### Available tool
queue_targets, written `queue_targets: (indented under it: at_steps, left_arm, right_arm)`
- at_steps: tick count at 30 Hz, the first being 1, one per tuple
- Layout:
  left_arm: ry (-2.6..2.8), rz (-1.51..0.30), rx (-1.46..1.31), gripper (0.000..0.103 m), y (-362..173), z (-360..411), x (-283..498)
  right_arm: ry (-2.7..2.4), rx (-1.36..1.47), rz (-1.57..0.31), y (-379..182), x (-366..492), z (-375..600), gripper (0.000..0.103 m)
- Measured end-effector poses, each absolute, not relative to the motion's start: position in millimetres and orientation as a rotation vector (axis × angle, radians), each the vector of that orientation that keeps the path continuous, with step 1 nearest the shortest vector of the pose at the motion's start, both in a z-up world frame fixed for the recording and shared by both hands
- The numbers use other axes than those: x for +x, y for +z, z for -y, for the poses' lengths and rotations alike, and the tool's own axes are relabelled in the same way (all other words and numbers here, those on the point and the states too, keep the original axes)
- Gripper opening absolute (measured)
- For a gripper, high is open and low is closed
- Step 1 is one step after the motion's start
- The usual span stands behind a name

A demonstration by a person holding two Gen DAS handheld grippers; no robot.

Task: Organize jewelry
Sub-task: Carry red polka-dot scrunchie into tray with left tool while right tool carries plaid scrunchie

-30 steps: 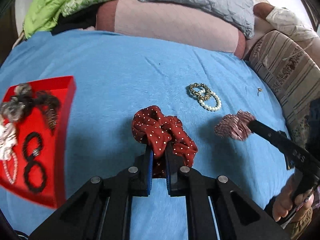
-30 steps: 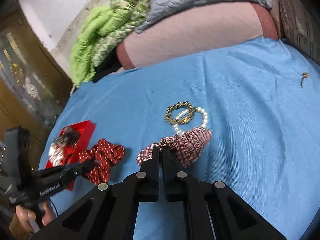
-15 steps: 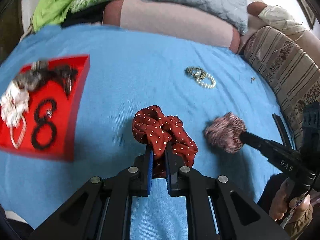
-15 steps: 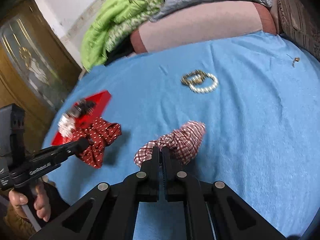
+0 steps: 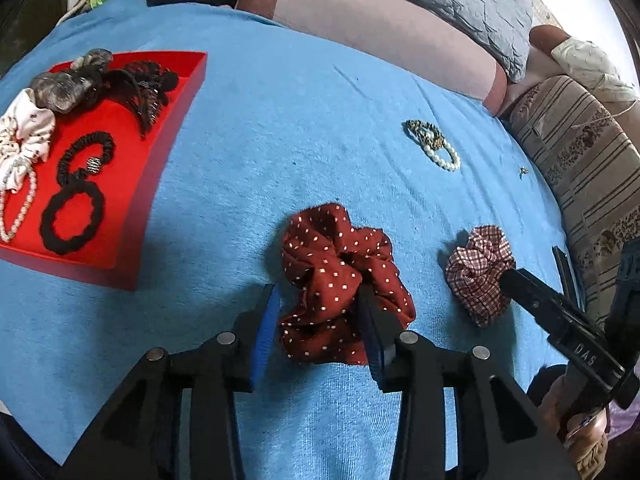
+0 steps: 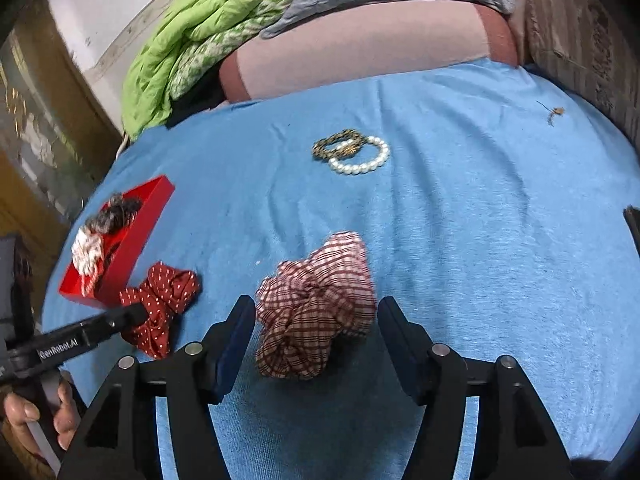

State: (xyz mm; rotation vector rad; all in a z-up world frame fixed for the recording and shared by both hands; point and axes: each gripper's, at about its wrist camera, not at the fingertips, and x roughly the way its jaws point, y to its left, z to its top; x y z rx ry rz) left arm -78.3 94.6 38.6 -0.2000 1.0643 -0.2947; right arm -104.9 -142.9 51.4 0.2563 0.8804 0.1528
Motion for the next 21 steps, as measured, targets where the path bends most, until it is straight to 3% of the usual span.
queue_targets:
  at_steps: [5,6,7,10,13,21]
  left_arm:
    - [-0.288,-1.052,-0.143,0.038,36,-83,-81]
    - [-0.292,-1.049,-0.122,0.032,37,-80,-81]
    - [-0.293,-1.044,-0.11,0.018,38,-78,-82]
    - [-0.293,-1.034,-0.099,0.013,41,-79,-87]
    - [-0.285,-1.015,-0.098,0.013,50,-83,-93]
    - [-0.246,-0.902,-0.024,0.013,86,-88,-116]
  right_arm:
    - [0.127,0.142,-0.882,42,-100,123,0.068]
    - [0.117,0.122,-0.881,40,-100,121,0.068]
    - [0.109,0.105,-0.88,39,-98,118,0.065]
    - [0.099,0.059,-0.885,36,-98,113,0.034]
    - [0.101,0.049,-0.874,38,-101,111,0.019]
    - [0.124,0.038,-0.848,48,-121,91,0.015]
